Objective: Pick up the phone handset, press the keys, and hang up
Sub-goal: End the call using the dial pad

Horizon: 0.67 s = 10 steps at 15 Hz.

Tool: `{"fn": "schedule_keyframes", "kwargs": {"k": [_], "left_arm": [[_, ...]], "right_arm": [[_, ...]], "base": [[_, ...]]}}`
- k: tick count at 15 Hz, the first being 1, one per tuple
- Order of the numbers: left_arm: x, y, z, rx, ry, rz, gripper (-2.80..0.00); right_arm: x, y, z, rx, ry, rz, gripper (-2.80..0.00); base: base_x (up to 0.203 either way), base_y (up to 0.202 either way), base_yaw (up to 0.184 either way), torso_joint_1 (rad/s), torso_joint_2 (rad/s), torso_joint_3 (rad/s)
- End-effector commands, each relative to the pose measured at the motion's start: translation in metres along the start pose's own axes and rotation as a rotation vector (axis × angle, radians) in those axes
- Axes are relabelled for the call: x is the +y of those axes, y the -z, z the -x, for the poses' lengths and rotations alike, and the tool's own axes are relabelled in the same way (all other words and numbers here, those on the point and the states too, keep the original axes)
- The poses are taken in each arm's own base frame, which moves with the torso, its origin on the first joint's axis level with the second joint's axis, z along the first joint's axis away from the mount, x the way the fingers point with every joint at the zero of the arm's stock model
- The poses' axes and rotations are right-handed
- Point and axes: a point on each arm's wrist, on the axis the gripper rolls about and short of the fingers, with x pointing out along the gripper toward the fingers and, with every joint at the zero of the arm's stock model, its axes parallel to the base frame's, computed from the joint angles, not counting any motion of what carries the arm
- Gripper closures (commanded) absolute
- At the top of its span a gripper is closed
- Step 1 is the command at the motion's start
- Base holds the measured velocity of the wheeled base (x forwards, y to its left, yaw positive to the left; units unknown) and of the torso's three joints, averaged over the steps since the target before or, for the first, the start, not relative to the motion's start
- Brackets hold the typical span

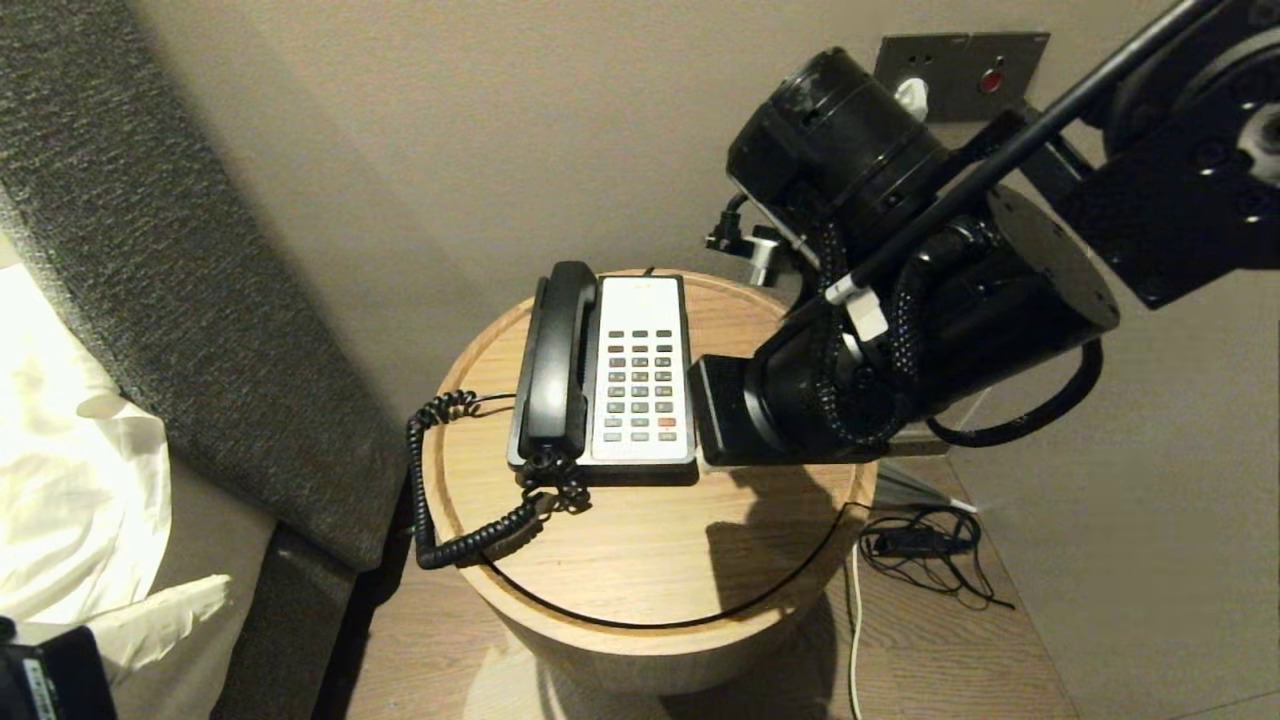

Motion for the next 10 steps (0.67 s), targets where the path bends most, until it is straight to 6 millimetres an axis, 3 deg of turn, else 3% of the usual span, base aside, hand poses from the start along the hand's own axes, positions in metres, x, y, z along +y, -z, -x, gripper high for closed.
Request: {"fn": "schedule_keyframes", "kwargs": {"k": [1, 10], "left_arm": [[0.0, 0.001, -0.001, 0.004, -0.004, 0.001, 0.0], [0.003, 0.007, -0.002, 0.026, -0.001, 0.003, 0.0]], "right_arm": [[0.006, -0.002, -0.015, -0.005, -0.01, 0.005, 0.0], [0.007, -0.011, -0.043, -0.066, 0.045, 0.007, 0.0]], "base": [[0.0, 0.0, 0.0, 0.0, 0.0, 0.0], [0.0, 0.0, 0.0, 0.0, 0.0, 0.0]]}}
